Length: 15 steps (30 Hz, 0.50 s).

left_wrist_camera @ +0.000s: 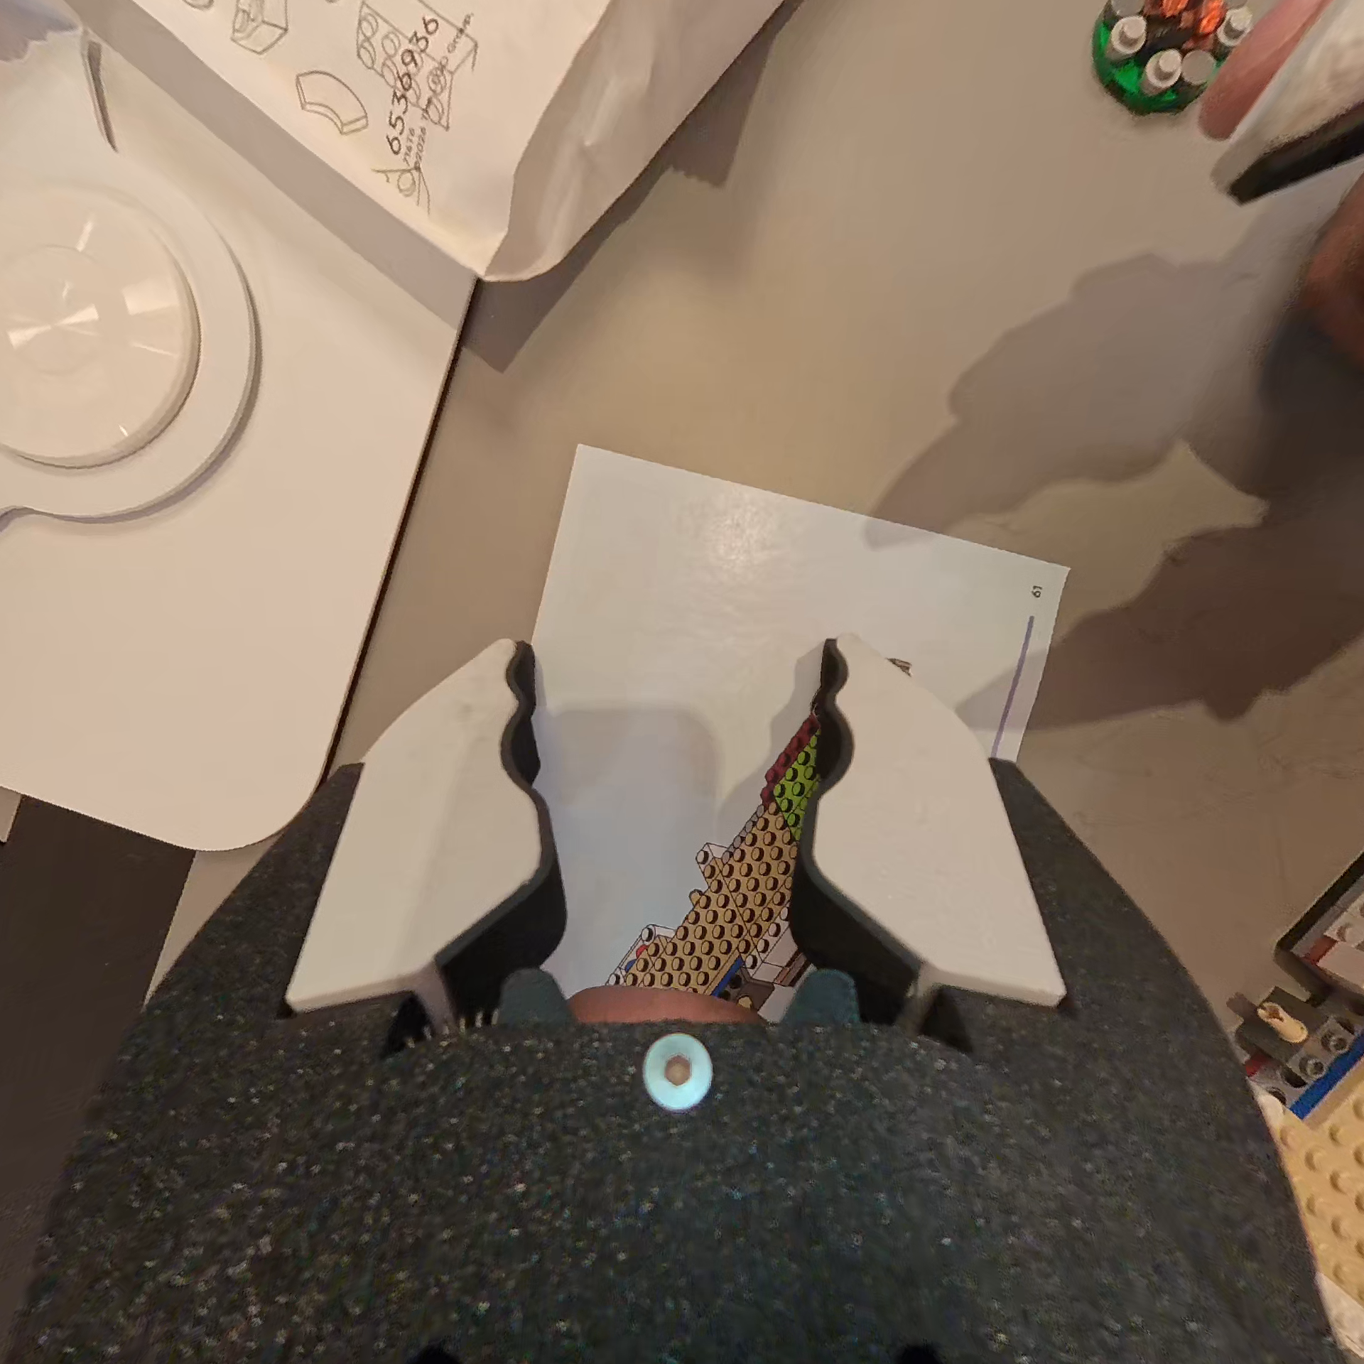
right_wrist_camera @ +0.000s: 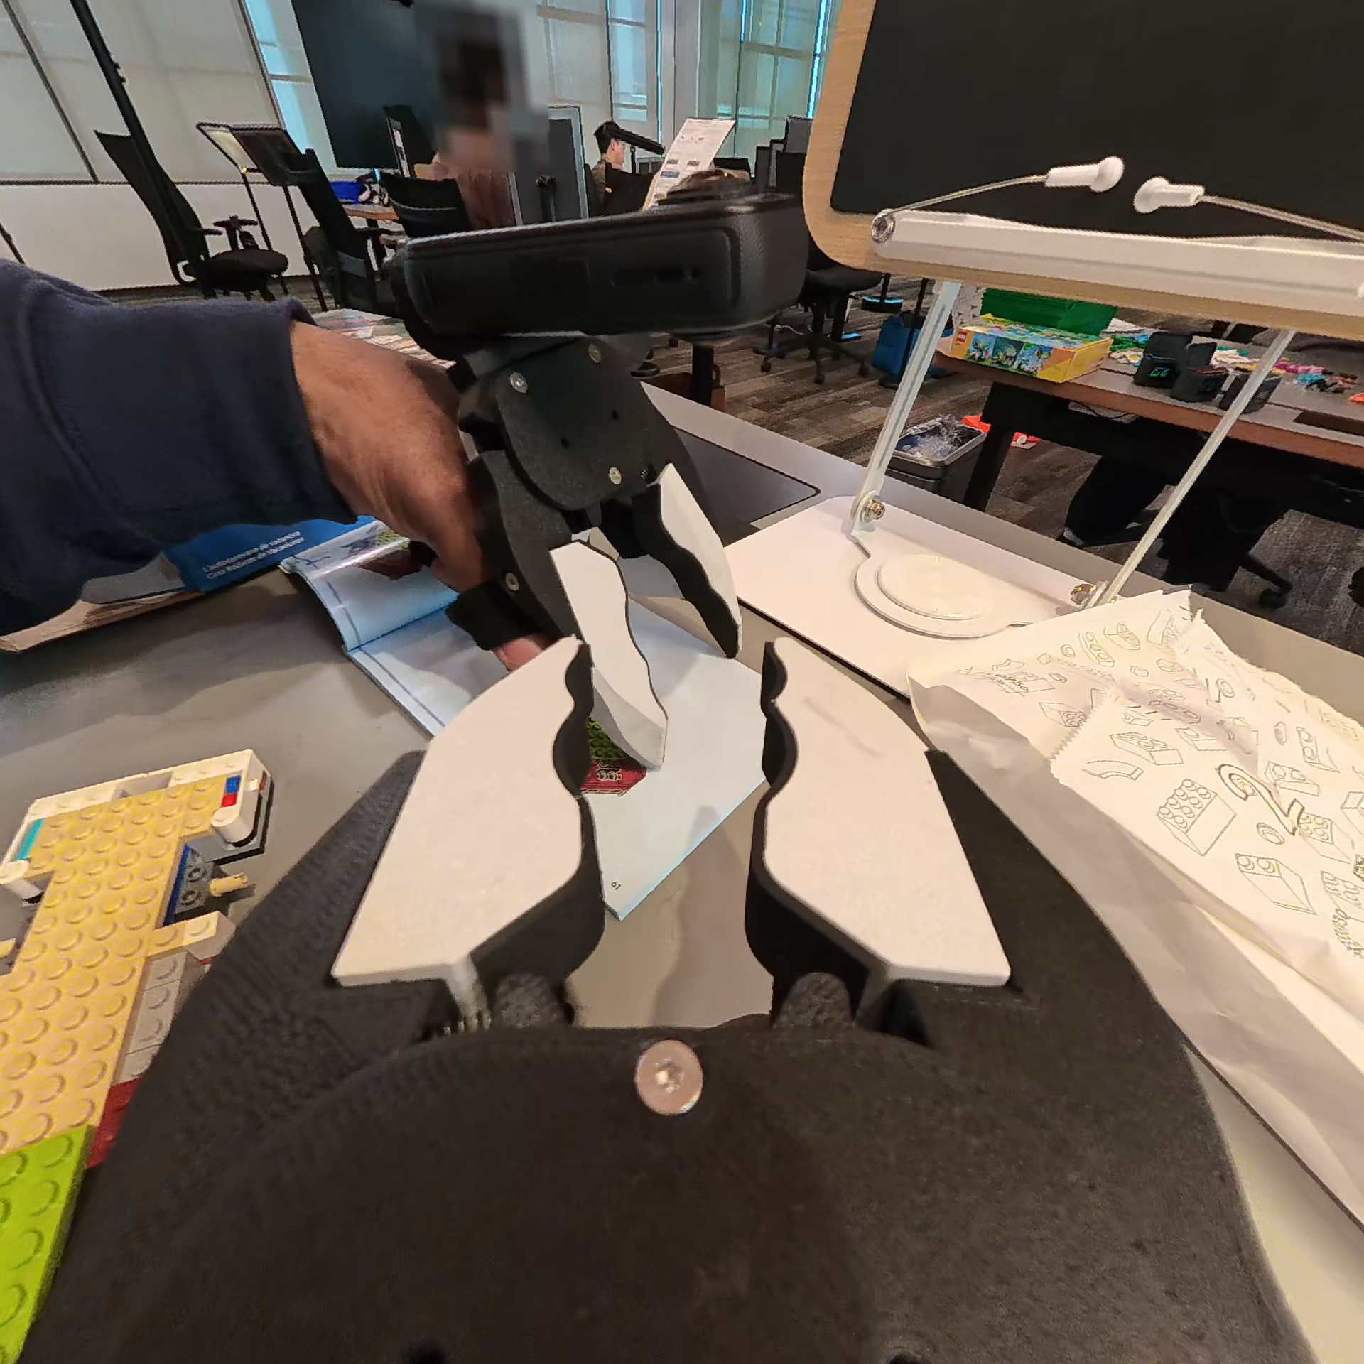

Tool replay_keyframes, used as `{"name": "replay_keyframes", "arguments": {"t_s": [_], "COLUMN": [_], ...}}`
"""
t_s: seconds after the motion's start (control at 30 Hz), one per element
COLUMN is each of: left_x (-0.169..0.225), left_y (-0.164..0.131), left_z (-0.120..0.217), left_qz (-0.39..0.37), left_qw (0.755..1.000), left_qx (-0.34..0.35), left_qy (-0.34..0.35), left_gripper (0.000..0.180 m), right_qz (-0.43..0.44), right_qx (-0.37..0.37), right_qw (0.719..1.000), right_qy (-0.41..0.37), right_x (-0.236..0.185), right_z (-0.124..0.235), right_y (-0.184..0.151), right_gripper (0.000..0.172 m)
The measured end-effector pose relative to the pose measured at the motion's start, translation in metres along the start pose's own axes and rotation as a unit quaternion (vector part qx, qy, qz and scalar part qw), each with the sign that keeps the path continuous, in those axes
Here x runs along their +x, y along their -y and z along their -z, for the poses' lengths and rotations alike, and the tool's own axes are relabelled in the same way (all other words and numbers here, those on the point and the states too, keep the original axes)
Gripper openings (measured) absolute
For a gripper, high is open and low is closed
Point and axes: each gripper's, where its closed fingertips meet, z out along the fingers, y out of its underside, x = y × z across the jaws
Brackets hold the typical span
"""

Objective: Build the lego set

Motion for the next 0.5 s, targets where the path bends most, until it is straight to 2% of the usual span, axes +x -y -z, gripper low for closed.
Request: {"name": "replay_keyframes", "arguments": {"t_s": [0.5], "left_x": [-0.0009], "left_y": [0.0004], "left_z": [-0.0007], "left_qz": [0.002], "left_qw": [1.0], "left_qx": [-0.005], "left_qy": [-0.001], "left_gripper": [0.076], "right_qz": [0.001], "right_qx": [-0.002], "right_qw": [1.0], "right_qy": [0.004], "right_x": [-0.001], "right_z": [-0.0008], "right_y": [-0.0003], "right_gripper": [0.042]}}
